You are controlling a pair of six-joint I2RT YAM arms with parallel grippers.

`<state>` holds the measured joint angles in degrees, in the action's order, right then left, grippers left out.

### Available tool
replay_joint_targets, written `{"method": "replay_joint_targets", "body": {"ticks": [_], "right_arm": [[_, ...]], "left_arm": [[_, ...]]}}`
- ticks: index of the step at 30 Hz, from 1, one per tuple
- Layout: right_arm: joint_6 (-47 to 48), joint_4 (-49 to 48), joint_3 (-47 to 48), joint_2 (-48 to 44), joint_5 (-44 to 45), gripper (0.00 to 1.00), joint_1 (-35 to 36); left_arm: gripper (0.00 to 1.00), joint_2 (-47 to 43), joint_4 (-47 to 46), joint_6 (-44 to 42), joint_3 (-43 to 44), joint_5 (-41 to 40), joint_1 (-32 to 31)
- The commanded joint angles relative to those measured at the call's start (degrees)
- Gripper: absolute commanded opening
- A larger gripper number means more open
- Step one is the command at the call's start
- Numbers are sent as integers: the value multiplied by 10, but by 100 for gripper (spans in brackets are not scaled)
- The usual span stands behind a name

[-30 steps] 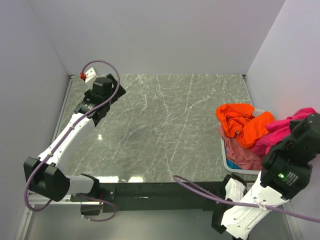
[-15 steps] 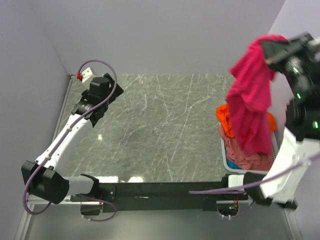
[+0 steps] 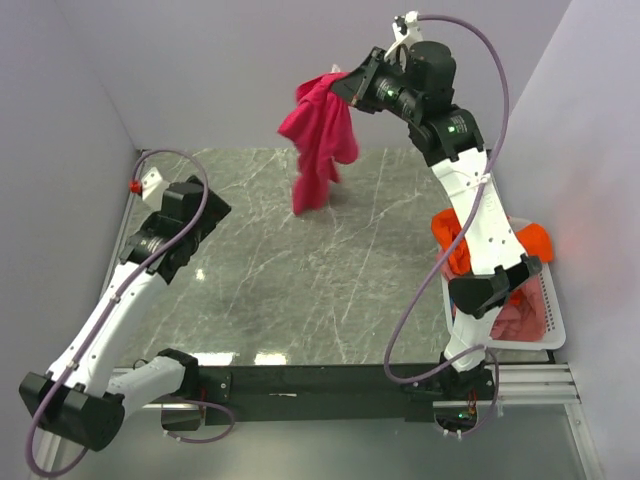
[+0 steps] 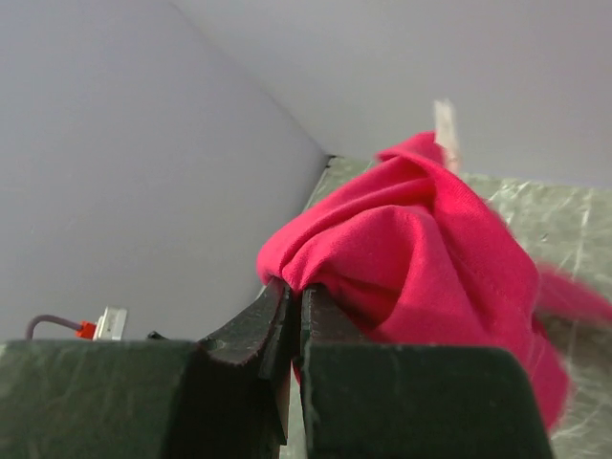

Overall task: Fold and stack the t-shirts
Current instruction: Move the tshirt to the center of the board, then flatten the tshirt out

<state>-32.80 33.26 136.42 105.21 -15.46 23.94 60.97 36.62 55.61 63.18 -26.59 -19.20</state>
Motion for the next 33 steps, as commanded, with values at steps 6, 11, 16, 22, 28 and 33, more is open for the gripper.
{"method": "replay_joint_targets", "body": {"ticks": [6,11,16,22,28,33], "right_arm": [[-54,-84,-291,-121,41,1,-64],[-34,-97,-569,-141,48,56,-134],[29,-36,-583,-153,130,84,-110],[86,-41,-571,-149,199,83,-60],[151,-48,-483,-46,206,79,5],[170,-26,-356,66,221,78,48]], "left_arm": [[100,-31,41,27,-27,-41,4],[99,14,-15,17,-62,2,25],[99,119,-121,-7,-70,87,66],[99,291,-161,-31,23,148,99],[94,440,-191,-40,105,177,144],[79,503,-197,-55,150,200,152]]}}
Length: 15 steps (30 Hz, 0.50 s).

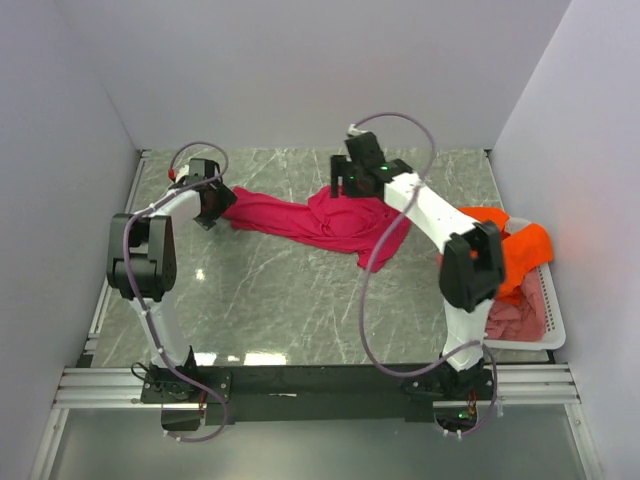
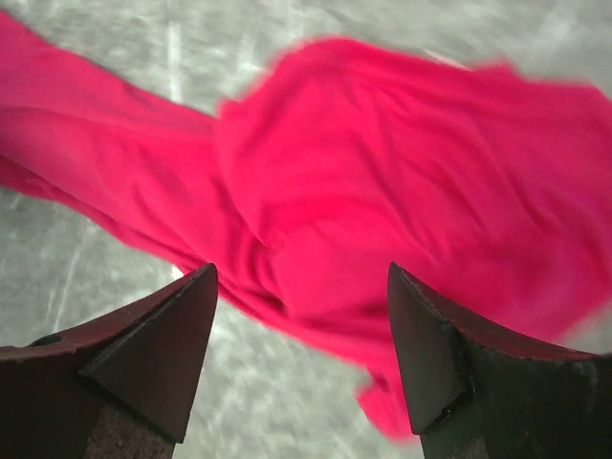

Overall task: Fold and stack the t-shirts
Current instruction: Flatten the tshirt out

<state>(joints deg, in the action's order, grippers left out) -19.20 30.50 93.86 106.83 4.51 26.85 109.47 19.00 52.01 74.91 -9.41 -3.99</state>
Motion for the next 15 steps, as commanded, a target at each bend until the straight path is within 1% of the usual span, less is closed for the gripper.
{"method": "replay_joint_targets", "body": {"ticks": [1,2,4,5,6,7,8,10,11,12,15], "right_arm": [[32,4,87,65,21,77,21],[31,8,120,96,19,77,22],[30,6,153,127,28,77,22],[30,12,170,142,30,77,22],[32,17,211,174,30,77,22],[34,18,229,189,28,77,22],[35,22,248,205,22,77,22],[41,32,301,251,19,77,22],[41,40,318,266,20,77,22],[40,44,349,292,25,77,22],[38,44,366,319,31,75,24]], "left_arm": [[77,26,-28,-21,39,37,0],[73,41,-28,-20,43,39,0],[72,65,-20,-19,61,27,0],[64,73,-14,-20,69,22,0],[59,81,-9,-22,87,20,0],[54,88,-7,-23,92,19,0],[42,100,-11,-25,96,24,0],[24,108,-8,-29,111,28,0],[2,114,-7,-30,115,31,0],[1,116,-5,-31,117,33,0],[1,109,-8,-38,112,20,0]]}}
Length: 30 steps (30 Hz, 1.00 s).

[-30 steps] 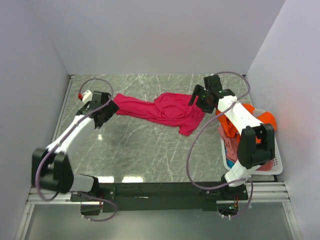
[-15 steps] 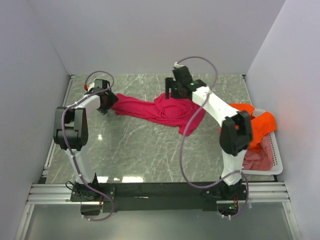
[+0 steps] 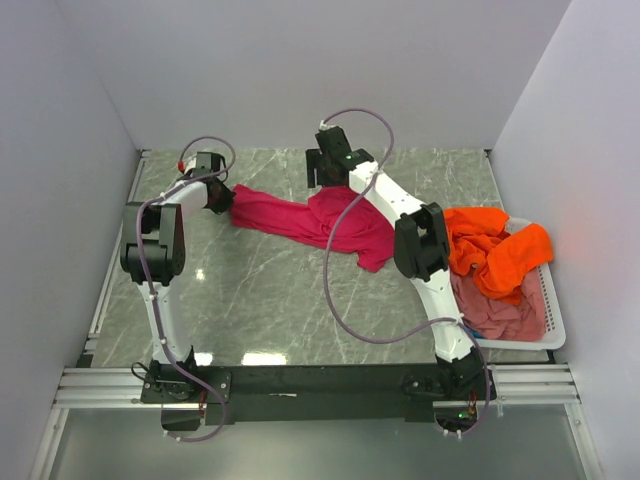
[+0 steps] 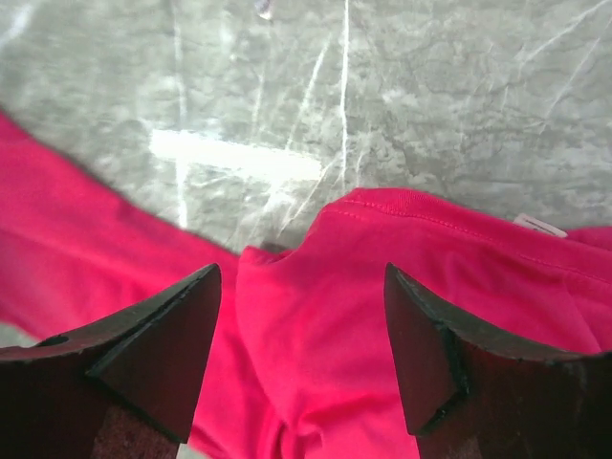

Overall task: Fold and stack the t-shirts
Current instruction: Flatten the tshirt out

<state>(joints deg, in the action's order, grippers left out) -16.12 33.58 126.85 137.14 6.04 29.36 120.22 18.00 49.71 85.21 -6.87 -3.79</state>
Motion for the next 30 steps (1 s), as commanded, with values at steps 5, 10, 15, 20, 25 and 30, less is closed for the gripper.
{"method": "replay_joint_targets", "body": {"ticks": [5,10,15,20,25,30], "right_arm": [[-3,7,2,30,5,64,3],[-6,15,21,46,13,39,5],[-12,-1,6,9,40,0,5],[-10,-83,-104,-125,28,0,5],[-22,-54,-92,-114,-1,0,12],[-29,-5,-11,-29,1,8,29]], "left_arm": [[1,-44,-15,-19,-25,-30,-2],[1,-84,-19,-26,-50,-41,-2],[1,-126,-16,-37,-72,-47,-3],[1,-191,-9,-36,-91,-53,-5],[1,-211,2,-26,-107,-53,-14],[1,-213,12,-16,-113,-55,-19]]}}
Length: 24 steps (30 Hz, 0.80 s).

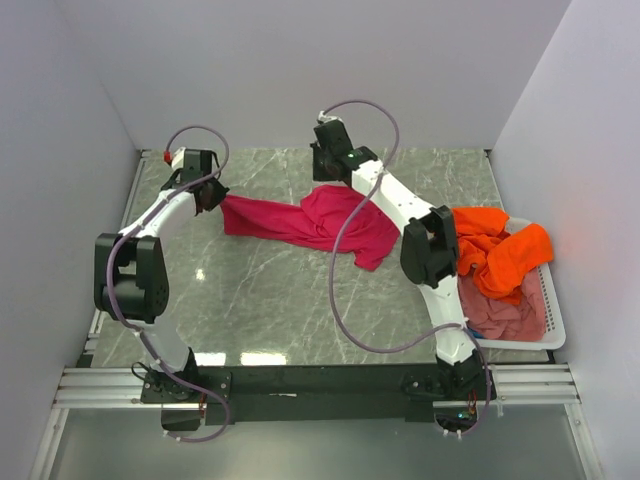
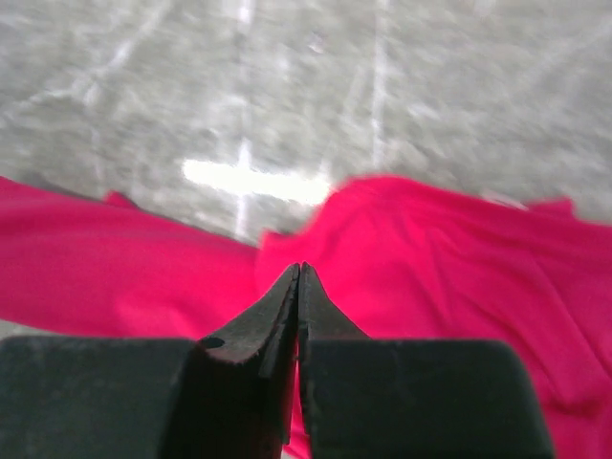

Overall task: Fold and stack the t-shirts
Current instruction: Flatten the tshirt out

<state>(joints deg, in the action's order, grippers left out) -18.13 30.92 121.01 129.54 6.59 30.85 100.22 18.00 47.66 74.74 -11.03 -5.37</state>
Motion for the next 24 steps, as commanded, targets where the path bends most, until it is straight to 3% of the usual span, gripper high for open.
{"method": "replay_joint_targets", "body": {"ticks": [1,4,8,14,15,18,19,20,24], "right_arm": [[-13,23,62,61,-4,12,14],[-25,18,98,99,-2,37,13],[-31,38,142,149,-3,52,13],[-32,70,150,179,10,51,25],[-28,74,150,179,24,50,26],[-19,83,145,177,56,29,32],[-19,87,142,171,64,9,33],[-22,89,140,168,72,0,34],[-14,66,100,108,114,0,34]], "left_arm": [[1,-15,13,6,-10,-13,-3],[1,-23,11,7,-23,-15,-6],[1,-25,12,7,-33,-12,-5],[1,-28,18,9,-43,-25,-5],[1,-28,18,9,-43,-26,-6],[1,-33,17,9,-46,-27,-5],[1,-37,18,10,-46,-29,-6],[1,-40,19,9,-46,-30,-6],[1,-61,27,8,-44,-51,-5]]}}
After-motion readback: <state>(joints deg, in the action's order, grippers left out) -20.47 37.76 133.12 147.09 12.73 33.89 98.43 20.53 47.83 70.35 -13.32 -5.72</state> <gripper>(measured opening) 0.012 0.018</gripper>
